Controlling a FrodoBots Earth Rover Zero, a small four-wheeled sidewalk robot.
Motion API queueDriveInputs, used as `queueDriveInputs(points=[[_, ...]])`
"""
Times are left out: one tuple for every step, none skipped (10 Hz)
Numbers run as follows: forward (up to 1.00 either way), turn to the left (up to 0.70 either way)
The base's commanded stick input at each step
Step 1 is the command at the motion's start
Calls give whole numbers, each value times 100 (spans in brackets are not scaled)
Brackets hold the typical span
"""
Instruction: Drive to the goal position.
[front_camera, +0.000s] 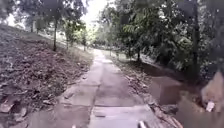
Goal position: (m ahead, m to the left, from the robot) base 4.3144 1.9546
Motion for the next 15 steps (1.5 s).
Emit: queueDriveInputs(points=[[70,0],[70,0],[70,0],[70,0],[70,0],[70,0],[70,0],[70,0],[70,0],[70,0],[70,0],[70,0],[70,0],[70,0],[70,0]])
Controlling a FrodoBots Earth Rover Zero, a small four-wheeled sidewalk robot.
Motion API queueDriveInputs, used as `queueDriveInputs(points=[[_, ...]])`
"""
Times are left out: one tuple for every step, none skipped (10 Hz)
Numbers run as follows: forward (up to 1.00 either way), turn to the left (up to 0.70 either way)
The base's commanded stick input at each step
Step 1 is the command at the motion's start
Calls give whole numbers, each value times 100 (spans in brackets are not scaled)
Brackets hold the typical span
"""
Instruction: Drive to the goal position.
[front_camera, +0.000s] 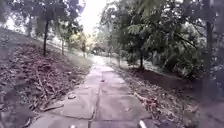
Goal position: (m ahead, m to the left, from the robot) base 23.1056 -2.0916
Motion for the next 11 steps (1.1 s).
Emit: queueDriveInputs(points=[[70,0],[70,0],[70,0],[70,0],[70,0],[70,0],[70,0],[70,0],[70,0],[70,0],[70,0]])
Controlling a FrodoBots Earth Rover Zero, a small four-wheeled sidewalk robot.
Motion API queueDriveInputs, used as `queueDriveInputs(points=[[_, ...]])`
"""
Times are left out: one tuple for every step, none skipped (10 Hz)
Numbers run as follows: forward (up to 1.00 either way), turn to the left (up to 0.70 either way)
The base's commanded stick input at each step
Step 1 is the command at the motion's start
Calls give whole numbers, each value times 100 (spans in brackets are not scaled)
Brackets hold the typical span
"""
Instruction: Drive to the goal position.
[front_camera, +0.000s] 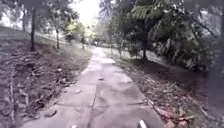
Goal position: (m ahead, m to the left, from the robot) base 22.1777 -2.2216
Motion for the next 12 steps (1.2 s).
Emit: queueDriveInputs(points=[[70,0],[70,0],[70,0],[70,0],[70,0],[70,0],[70,0],[70,-19],[70,-19],[70,-2],[70,0],[70,0]])
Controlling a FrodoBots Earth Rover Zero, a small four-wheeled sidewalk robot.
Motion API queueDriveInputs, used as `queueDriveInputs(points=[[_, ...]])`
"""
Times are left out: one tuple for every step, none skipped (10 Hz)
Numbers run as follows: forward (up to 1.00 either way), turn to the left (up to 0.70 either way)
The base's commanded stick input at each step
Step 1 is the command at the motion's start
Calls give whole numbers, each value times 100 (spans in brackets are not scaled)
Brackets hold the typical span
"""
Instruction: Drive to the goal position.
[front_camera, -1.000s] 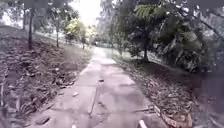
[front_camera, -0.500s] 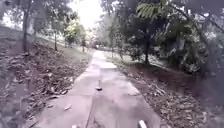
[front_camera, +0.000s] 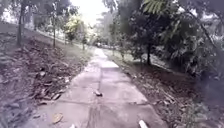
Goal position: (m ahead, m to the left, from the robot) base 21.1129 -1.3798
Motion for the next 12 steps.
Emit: queueDriveInputs(points=[[70,0],[70,0],[70,0],[70,0],[70,0],[70,0],[70,0],[70,0],[70,0],[70,0],[70,0],[70,0]])
